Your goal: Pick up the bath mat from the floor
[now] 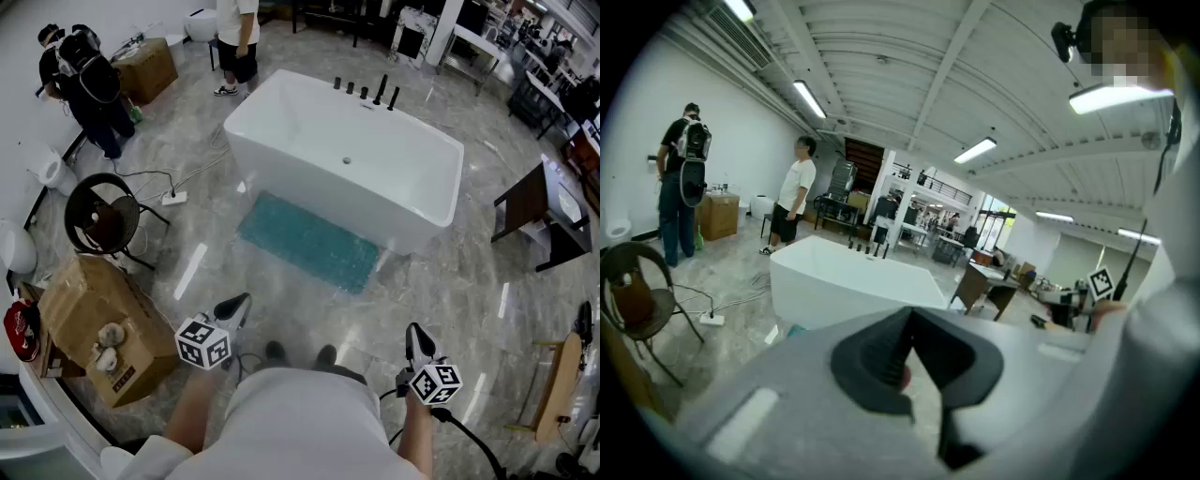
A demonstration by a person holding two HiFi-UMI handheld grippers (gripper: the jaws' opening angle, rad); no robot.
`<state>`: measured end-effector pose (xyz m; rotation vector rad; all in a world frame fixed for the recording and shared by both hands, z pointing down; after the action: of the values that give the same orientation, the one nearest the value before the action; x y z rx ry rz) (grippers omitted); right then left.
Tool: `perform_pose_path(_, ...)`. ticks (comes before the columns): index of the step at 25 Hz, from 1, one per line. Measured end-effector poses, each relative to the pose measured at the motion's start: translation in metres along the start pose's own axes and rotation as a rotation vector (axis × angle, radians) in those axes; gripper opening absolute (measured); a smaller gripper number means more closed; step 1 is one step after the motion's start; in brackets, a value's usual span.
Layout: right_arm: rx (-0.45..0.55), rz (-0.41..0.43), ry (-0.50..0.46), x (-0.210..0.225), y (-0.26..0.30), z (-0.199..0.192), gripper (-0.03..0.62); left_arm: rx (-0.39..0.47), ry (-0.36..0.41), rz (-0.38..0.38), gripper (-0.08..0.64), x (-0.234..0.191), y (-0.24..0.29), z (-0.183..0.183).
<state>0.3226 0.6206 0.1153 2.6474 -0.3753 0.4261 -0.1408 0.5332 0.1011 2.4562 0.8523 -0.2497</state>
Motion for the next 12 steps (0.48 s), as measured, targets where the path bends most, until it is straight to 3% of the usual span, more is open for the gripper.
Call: perform_pose_path(12,0.011,-0.014,-0.003,-0.013,0.009,-0.001,0.005,0.007,-0.007,-0.005,0.002,-0.017,-0.003,0.0)
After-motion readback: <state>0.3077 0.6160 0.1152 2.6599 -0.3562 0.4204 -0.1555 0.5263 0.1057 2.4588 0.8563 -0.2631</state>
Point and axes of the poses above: the fingertips, and each gripper's own axes: y forward along the fingers, x to its right, z out of its top, the point moved 9 cm from there along -y, backward along the fingers, and after that the axes turned 1 degree about -y, right-handed, at the moved point
